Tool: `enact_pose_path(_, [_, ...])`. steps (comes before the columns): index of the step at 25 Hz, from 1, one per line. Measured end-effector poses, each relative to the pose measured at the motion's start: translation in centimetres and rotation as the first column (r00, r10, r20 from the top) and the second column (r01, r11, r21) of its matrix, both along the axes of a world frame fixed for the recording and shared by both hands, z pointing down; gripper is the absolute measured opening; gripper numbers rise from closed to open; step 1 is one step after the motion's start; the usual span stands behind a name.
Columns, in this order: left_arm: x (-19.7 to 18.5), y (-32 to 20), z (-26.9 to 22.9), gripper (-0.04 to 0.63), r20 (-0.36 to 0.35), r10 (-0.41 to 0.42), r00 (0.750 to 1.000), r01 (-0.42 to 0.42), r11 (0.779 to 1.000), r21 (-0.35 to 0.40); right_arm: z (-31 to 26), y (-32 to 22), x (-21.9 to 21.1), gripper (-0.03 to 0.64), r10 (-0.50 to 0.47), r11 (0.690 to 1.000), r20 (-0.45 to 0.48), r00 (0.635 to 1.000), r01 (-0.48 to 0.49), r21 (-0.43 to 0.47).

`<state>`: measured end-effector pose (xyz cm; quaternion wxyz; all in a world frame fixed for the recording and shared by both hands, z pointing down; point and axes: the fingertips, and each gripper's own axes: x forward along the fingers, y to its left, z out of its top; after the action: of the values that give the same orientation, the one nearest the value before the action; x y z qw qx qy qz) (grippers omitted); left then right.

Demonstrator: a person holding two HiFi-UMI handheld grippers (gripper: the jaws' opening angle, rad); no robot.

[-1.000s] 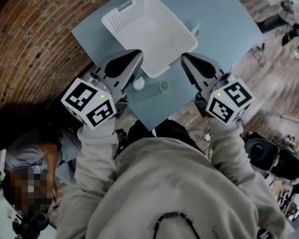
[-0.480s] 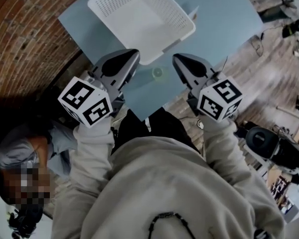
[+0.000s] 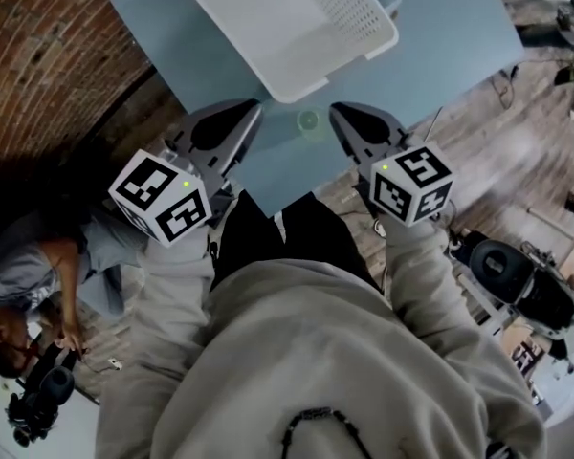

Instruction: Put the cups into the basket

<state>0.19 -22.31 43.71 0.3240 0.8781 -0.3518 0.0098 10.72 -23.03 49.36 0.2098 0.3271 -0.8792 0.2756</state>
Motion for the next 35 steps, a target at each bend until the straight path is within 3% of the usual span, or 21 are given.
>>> enact_pose_path(14, [0.5,1.0,3.1,-0.005,0.007,-0.007,1.000,0.007,0.997,-0.077,7.8,0.6,2.0,0.022,-0.031,0.993,-0.130,0.991,0.016,-0.115])
enact_pose_path(18, [0.3,0.7,3.7,-0.005,0.019,-0.014,1.000,0.016,0.996,-0.090,10.4,0.2,2.6,0.123,-0.043,0.987,-0.167,0.985,0.015,-0.163])
enact_pose_path(22, [-0.7,0.7,4.5,-0.005,0.031,-0.034,0.999,0.037,0.993,-0.112,12.5,0.1,2.7,0.180,-0.057,0.980,-0.189,0.980,0.018,-0.199])
enact_pose_path(29, [-2.1,0.5,5.6,-0.005,0.037,-0.075,0.997,0.079,0.988,-0.132,15.5,0.5,2.6,0.183,-0.090,0.968,-0.219,0.972,0.034,-0.250])
enact_pose_path(35, [-1.7,0.7,6.1,-0.005,0.026,-0.061,0.998,0.064,0.989,-0.130,17.3,0.4,3.1,0.181,-0.120,0.975,-0.288,0.950,0.059,-0.214])
